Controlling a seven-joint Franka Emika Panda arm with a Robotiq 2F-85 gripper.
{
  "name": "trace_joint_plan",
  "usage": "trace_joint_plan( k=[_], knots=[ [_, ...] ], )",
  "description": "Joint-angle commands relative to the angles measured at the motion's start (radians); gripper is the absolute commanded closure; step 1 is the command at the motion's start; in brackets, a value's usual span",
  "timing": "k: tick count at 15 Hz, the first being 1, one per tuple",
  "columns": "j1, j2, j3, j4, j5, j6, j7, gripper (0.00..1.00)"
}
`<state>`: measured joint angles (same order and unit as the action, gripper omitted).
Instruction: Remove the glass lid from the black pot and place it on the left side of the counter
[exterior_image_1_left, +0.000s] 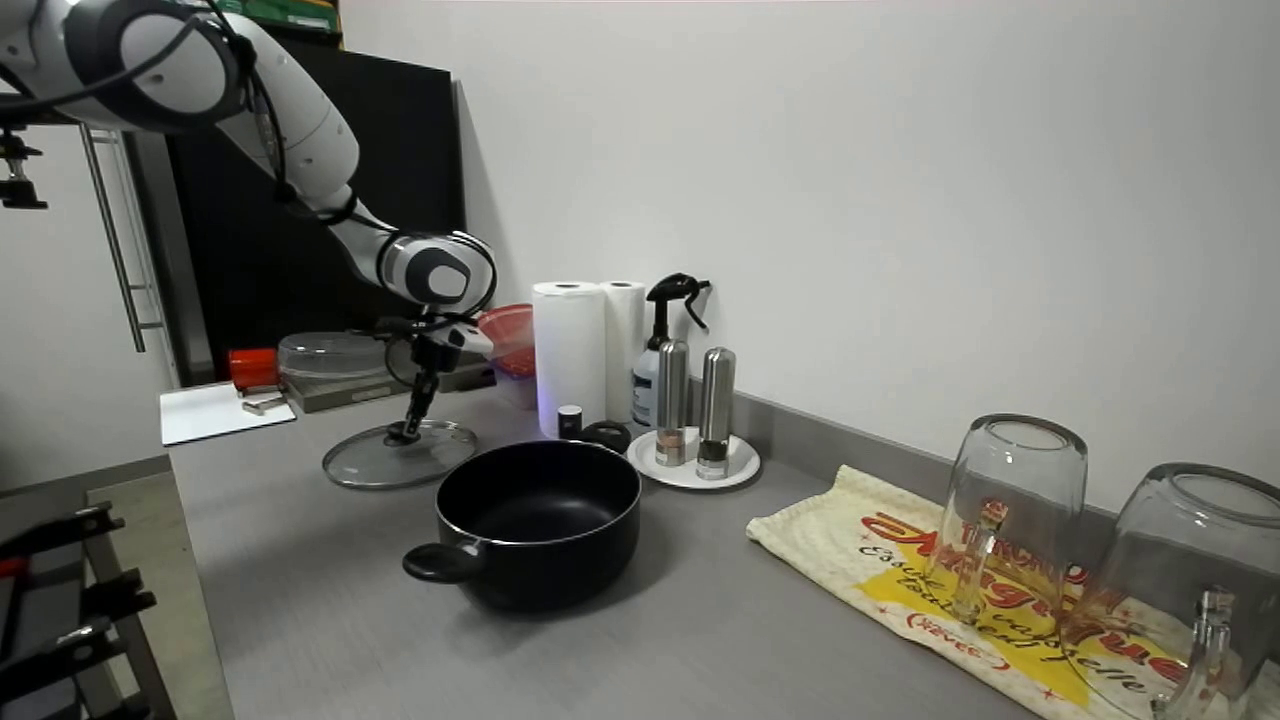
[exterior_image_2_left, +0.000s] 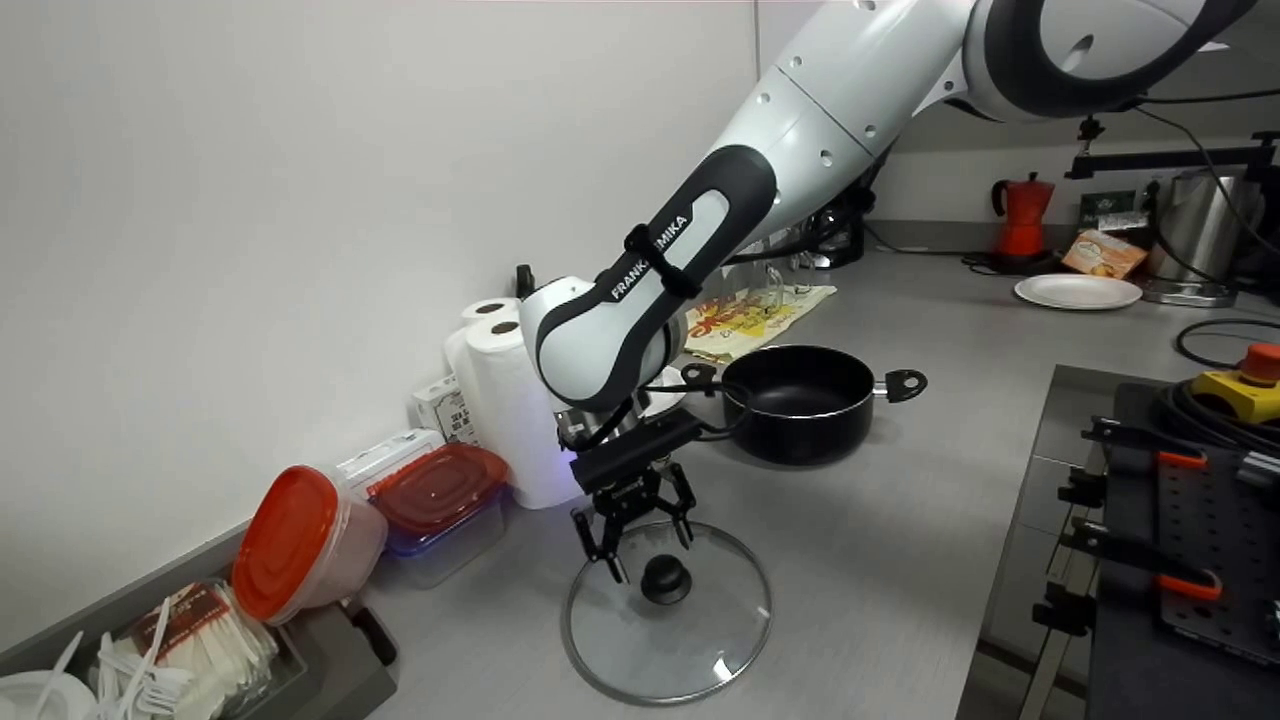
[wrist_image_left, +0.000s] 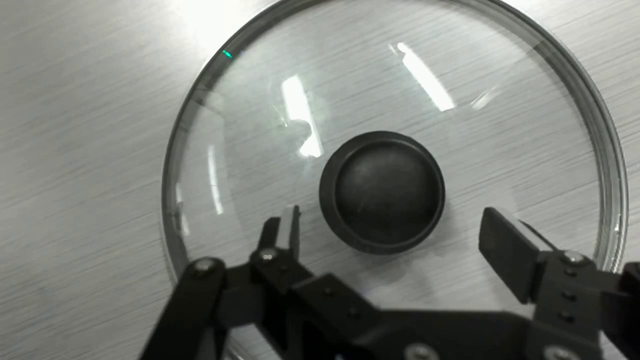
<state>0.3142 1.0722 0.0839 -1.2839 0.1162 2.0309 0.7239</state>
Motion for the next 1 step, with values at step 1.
trace_joint_plan(
  k=[1],
  knots=[
    [0.008,0.004,-0.010,0.008,0.010,-0.004,-0.004,0.09]
  ],
)
